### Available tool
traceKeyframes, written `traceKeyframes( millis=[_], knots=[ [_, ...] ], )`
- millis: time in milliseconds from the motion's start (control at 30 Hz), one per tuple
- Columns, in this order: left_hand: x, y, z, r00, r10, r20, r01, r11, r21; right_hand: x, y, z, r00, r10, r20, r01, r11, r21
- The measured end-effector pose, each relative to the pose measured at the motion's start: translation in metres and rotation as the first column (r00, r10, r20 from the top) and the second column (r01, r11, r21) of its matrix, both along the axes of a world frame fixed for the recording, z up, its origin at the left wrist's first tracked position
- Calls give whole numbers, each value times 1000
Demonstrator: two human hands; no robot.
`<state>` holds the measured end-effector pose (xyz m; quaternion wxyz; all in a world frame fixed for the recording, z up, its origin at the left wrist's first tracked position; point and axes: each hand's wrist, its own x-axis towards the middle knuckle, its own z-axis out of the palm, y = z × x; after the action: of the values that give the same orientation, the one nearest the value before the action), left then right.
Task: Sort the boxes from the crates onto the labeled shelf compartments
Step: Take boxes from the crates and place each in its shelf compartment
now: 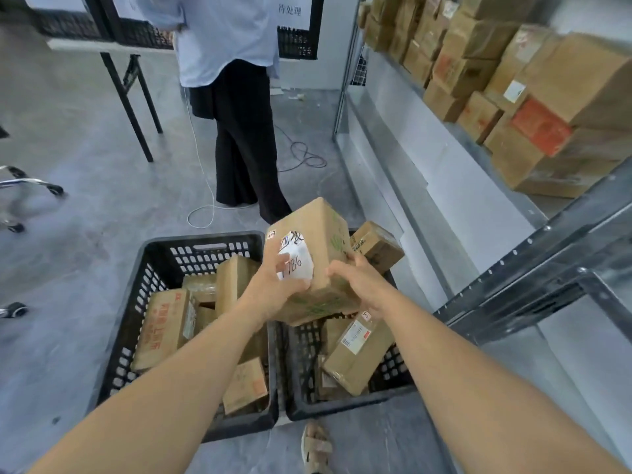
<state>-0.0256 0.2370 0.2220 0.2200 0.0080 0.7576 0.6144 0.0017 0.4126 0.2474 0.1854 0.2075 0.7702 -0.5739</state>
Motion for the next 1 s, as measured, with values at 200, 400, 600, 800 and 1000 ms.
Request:
traceKeyframes(
  millis=[200,400,600,800,1000],
  knots=[
    [-8,-39,7,977,155,148,-162,986,36,19,0,12,988,-139,-74,107,938,-330],
    [8,-53,22,947,-83,312,-39,930,366,42,-1,22,974,-157,-165,58,871,-487],
    [12,-41,39,954,-208,217,108,911,399,79,19,45,955,-205,-214,116,923,-366],
    [23,-8,55,941,-334,60,289,882,371,117,38,61,937,-229,-264,181,964,-193],
    [56,35,84,866,-495,-73,483,790,377,184,66,88,852,-320,-415,323,944,-63]
  ],
)
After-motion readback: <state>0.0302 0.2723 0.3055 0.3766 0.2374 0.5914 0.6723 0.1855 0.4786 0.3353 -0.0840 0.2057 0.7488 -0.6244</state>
